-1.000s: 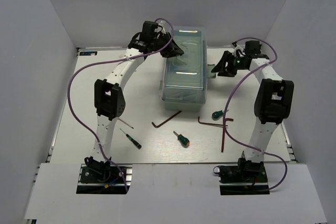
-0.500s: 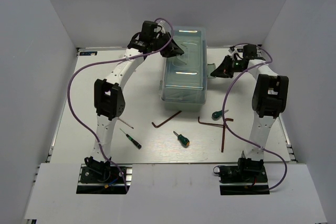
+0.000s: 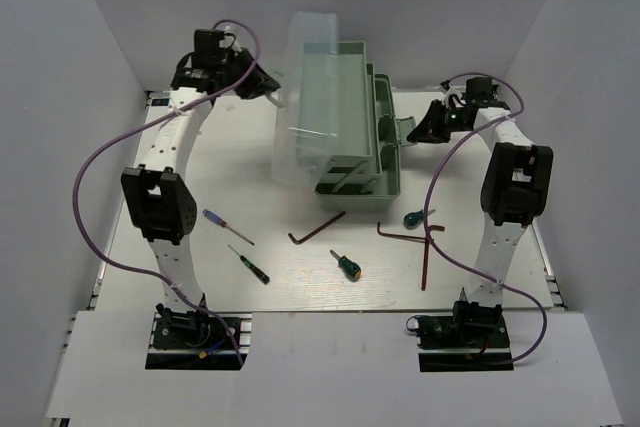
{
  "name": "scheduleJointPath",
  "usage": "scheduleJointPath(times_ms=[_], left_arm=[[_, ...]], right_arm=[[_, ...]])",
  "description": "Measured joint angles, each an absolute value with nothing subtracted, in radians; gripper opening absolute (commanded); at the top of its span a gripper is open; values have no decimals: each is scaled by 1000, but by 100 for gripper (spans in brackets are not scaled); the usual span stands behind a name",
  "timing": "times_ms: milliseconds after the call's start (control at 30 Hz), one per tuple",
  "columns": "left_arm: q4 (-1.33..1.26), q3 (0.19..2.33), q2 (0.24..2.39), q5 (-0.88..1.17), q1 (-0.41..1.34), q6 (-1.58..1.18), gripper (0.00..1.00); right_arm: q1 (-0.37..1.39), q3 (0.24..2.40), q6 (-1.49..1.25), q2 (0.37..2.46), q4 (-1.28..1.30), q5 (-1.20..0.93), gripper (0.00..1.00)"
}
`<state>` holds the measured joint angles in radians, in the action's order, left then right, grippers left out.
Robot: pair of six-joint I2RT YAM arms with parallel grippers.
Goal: Sort the tools into containers
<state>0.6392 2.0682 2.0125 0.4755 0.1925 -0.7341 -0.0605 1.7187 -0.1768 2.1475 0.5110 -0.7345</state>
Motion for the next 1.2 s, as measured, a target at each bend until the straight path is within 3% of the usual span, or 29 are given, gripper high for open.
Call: scheduleJointPath(times_ms=[133, 200, 300, 333, 400, 433, 567, 633, 733, 767, 867, 900, 1000, 1067, 1100, 1133, 1167, 1200], left_arm=[[685, 1968, 1982, 403, 109, -662, 0], [694, 1917, 1989, 401, 85, -640, 6], [693, 1899, 1989, 423, 75, -620, 25], [687, 1899, 1988, 426, 75, -614, 41], [694, 1907, 1987, 403, 78, -601, 56], [702, 1911, 1988, 390, 75, -595, 66], [759, 1947, 1990, 334, 44, -586, 76], [781, 1969, 1990, 299, 23, -583, 76], [810, 1982, 1986, 226, -2, -571, 78], [818, 1982, 1984, 209, -14, -567, 76], [844, 1981, 1971, 163, -22, -543, 64], [849, 1981, 1961, 154, -20, -535, 42], [850, 1942, 1893, 134, -3, -500, 0], [838, 1891, 1815, 139, 8, -475, 0], [834, 1868, 1775, 145, 14, -461, 0], [825, 1843, 1728, 160, 22, -444, 1], [814, 1822, 1684, 178, 31, -426, 7], [800, 1803, 1636, 202, 42, -403, 14]], right_arm=[[-80, 1719, -166, 2137, 522, -709, 0], [-86, 1720, -160, 2134, 521, -702, 0], [-93, 1723, -147, 2132, 521, -707, 41], [-94, 1723, -139, 2132, 522, -701, 58], [-108, 1723, -118, 2132, 524, -705, 67], [-118, 1723, -107, 2132, 523, -713, 77], [-161, 1723, -70, 2116, 536, -747, 80], [-180, 1721, -42, 2096, 551, -757, 80], [-205, 1698, 35, 2044, 583, -770, 65], [-212, 1683, 75, 2020, 601, -780, 43], [-229, 1621, 232, 1936, 667, -818, 7], [-230, 1585, 305, 1898, 694, -838, 0], [-221, 1458, 572, 1764, 818, -890, 0], [-205, 1377, 744, 1679, 898, -908, 0], [-193, 1334, 825, 1640, 933, -916, 8], [-175, 1283, 913, 1596, 968, -918, 36], [-158, 1239, 976, 1559, 1001, -917, 49], [-135, 1186, 1041, 1520, 1022, -913, 54]])
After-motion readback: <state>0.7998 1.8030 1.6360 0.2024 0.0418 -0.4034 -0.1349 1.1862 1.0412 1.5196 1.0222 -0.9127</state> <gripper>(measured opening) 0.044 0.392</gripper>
